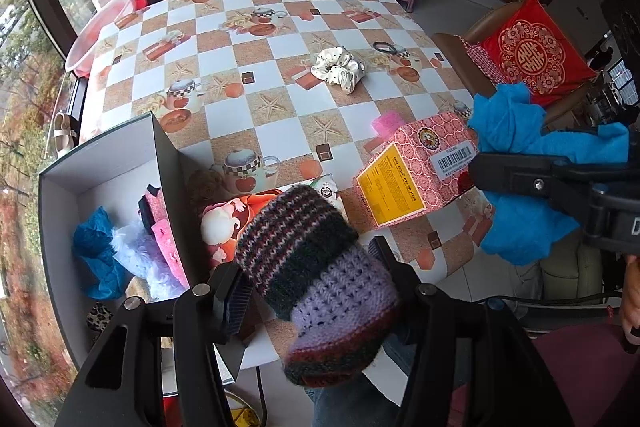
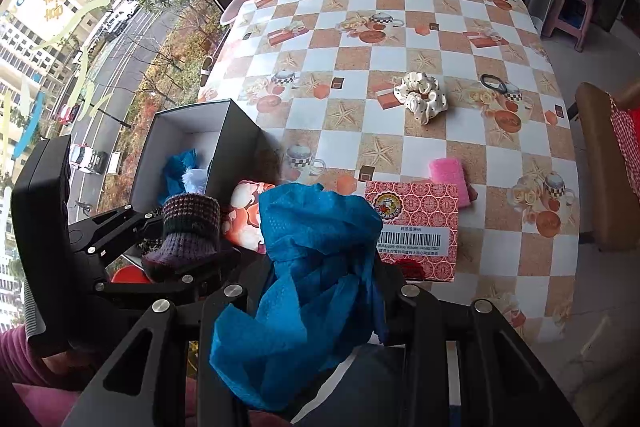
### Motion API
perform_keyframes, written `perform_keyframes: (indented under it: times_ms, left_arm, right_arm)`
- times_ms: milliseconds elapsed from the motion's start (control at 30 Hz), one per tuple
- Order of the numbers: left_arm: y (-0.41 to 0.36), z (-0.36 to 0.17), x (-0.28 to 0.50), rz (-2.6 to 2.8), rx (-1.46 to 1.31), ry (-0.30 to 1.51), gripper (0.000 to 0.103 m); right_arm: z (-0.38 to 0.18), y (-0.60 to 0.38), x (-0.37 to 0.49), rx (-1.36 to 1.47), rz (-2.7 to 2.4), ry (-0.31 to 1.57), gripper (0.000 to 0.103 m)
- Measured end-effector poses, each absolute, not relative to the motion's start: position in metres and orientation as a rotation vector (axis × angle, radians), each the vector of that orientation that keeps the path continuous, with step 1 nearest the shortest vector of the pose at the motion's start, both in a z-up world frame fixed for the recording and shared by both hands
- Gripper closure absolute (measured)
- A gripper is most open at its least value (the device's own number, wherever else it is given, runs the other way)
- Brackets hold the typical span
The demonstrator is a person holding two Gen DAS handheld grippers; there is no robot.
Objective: Organize soft objects
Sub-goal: 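Lift the knit hat and blue cloth and carry them toward the white box, then bring the held hat and cloth over the white box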
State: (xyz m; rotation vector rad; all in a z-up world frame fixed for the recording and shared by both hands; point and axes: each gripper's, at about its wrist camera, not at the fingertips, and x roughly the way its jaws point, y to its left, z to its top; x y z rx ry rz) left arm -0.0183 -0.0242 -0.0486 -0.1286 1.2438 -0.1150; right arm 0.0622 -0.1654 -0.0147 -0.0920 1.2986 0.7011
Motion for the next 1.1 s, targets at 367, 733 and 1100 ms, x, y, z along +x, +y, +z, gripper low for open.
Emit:
perform_keyframes:
  times_ms: [367, 733, 1100]
  left_arm:
    - [-0.012, -0.047, -0.025, -0.090, -0.159, 1.229, 0.043]
    - [0.007, -0.047, -0.037, -0.046, -0.205, 1.219, 0.043]
    - [0.021, -0.046, -0.046, -0.016, -0.237, 1.202, 0.043]
  right_arm:
    - [-0.016, -0.146, 0.055, -0.144, 0.738, 1.305, 0.065]
    - [-0.017, -0.127, 0.048, -0.194, 0.775, 1.310, 0.065]
    - [-0.016, -0.112, 0.039, -0.234, 0.800, 1.305, 0.065]
